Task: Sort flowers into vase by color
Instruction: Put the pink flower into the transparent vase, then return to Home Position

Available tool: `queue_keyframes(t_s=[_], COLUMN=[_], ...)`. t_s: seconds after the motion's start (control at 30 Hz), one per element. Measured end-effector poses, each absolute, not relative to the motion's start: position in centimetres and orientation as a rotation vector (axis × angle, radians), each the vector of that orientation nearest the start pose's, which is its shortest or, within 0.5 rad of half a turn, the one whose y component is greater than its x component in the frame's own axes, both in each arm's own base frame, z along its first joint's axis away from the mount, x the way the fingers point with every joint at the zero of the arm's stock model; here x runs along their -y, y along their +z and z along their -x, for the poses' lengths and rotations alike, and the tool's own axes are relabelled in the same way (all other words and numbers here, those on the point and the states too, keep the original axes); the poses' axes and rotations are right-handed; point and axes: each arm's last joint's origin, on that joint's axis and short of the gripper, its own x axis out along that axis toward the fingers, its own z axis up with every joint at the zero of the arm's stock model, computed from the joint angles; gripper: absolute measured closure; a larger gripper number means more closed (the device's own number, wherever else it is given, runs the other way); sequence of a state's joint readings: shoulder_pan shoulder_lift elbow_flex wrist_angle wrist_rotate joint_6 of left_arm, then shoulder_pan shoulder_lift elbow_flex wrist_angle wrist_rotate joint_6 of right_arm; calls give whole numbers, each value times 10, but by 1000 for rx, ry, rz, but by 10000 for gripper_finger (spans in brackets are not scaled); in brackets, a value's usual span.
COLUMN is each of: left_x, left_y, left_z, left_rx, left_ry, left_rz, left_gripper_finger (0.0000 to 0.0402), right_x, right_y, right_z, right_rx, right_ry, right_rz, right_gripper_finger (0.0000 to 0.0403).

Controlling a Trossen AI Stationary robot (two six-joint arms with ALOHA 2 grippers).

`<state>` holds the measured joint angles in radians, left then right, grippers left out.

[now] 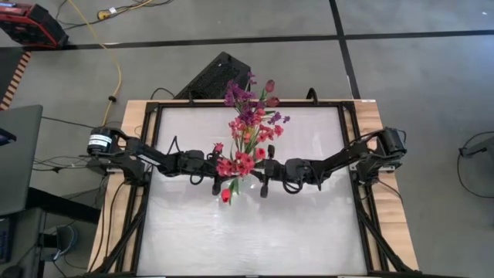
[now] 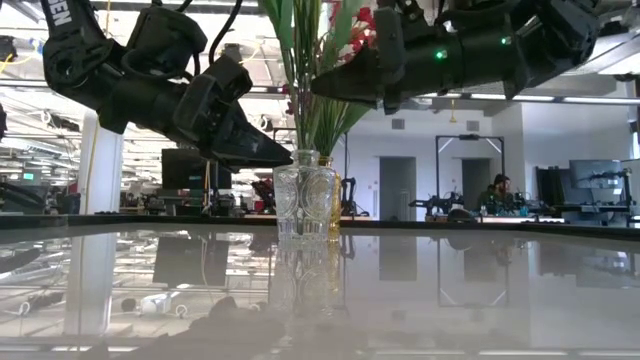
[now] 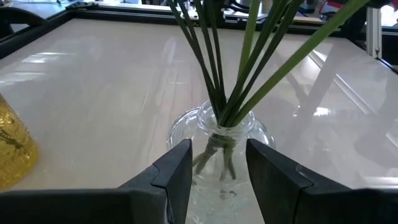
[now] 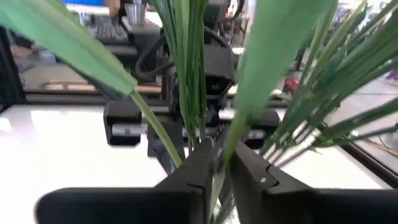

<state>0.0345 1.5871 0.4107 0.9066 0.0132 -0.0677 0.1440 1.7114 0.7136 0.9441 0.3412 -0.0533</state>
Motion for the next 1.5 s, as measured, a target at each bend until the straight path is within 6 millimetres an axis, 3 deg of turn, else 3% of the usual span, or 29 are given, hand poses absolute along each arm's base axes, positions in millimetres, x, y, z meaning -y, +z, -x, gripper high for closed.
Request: queue_keyframes(t_s=[0.23,0.43,0.7,0.87,1.0,1.1,1.33,1.5], left_x=[-10,-18,-19,-17,-16,-15,-13,-12], left_y=[151,174,202,206,198,193,190,193], left_z=[-262,-245,-208,-179,-159,-146,-124,-115], left_rx=[-263,-284,-312,-233,-176,-134,-108,-79], left_ry=[39,87,136,172,182,183,186,186], left_rz=[37,8,5,25,71,102,163,221], left_gripper_finger=[262,262,262,262,262,262,262,262], right_x=[-43,-47,-49,-48,-45,-39,-22,-12], right_y=[204,226,240,230,219,211,191,168], right_z=[-319,-296,-253,-237,-228,-221,-201,-182], right_rx=[-139,-236,-459,-522,-491,-473,-471,-455], right_ry=[-173,-147,-135,-137,-144,-161,-187,-179], right_rz=[87,78,-5,-24,-40,-45,-67,-130], right_gripper_finger=[224,128,102,102,121,166,369,378])
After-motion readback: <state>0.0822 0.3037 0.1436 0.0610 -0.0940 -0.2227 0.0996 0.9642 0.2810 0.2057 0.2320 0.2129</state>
